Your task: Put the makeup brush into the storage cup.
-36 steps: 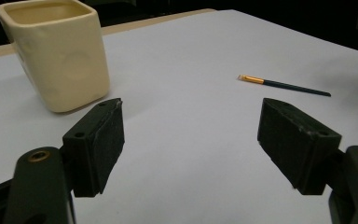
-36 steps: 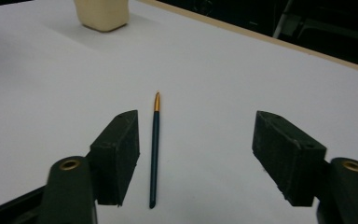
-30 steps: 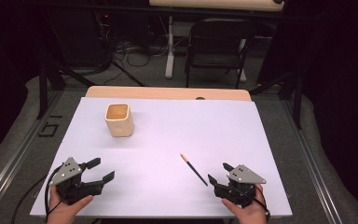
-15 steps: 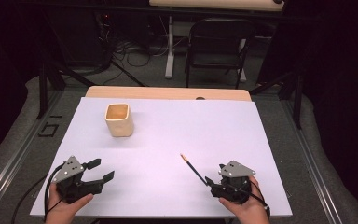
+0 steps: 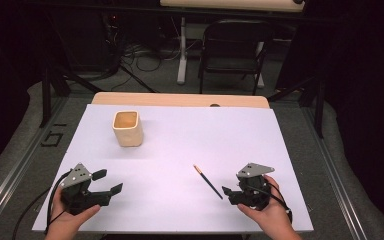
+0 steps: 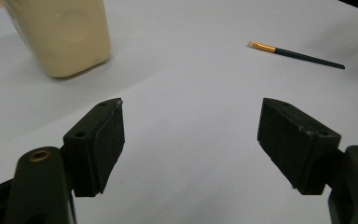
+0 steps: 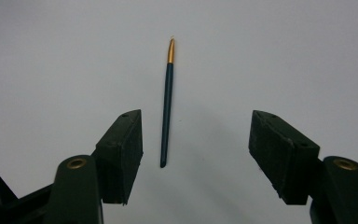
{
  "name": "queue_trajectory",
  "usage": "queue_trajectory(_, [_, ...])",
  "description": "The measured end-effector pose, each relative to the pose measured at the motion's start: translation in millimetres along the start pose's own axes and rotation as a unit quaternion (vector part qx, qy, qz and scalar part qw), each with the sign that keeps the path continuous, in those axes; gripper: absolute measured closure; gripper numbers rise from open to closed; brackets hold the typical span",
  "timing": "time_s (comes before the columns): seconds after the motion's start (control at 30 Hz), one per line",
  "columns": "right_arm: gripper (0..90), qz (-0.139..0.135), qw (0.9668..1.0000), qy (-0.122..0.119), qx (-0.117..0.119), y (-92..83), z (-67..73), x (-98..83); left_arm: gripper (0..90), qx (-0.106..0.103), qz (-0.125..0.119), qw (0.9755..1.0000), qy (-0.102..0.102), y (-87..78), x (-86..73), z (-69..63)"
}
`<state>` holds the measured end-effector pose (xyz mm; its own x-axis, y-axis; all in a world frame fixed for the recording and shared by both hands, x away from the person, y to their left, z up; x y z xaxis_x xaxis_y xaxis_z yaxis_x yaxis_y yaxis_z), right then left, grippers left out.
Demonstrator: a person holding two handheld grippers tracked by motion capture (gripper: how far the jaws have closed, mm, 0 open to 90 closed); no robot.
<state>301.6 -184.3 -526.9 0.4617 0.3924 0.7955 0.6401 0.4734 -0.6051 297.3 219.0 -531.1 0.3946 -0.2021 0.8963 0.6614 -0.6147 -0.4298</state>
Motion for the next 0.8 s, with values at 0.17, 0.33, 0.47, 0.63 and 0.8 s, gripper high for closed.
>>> queue_trajectory(0.17, [35.2, 0.027, 0.9996, 0.005, 0.004, 3.1, -3.0, 3.1, 23.3, 0.0, 0.003, 1.0, 0.002, 1.5, 0.3, -0.1])
queue_trajectory(0.33, [35.9, 0.053, 0.9985, 0.004, 0.008, 4.5, -6.1, 7.2, 23.3, -0.004, -0.003, 1.0, -0.008, 1.8, -1.1, -0.1])
queue_trajectory(0.47, [37.4, 0.075, 0.9971, 0.004, 0.014, 6.1, -7.1, 11.0, 23.4, -0.007, -0.001, 0.9999, -0.009, 2.5, -3.0, -1.0])
queue_trajectory(0.63, [40.3, 0.115, 0.9932, -0.003, 0.015, 7.4, -9.0, 15.1, 23.4, -0.006, 0.005, 1.0, -0.005, 4.4, -6.8, -3.2])
queue_trajectory(0.8, [41.1, 0.142, 0.9897, -0.007, 0.014, 8.2, -11.4, 18.7, 23.5, -0.005, 0.009, 0.9999, 0.0, 4.8, -8.4, -3.9])
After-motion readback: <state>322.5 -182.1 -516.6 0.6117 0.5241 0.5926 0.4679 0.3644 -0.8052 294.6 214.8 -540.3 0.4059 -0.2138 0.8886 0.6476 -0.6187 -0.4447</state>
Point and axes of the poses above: each handheld gripper's, and its own axes: y roughly forward along the jaws, x roughly out of its top, z roughly to its left, the point moved 6 cm from there along y, roughly forward along the jaws, and after that the axes turned 8 degrees about -z, right-handed, at the moved point
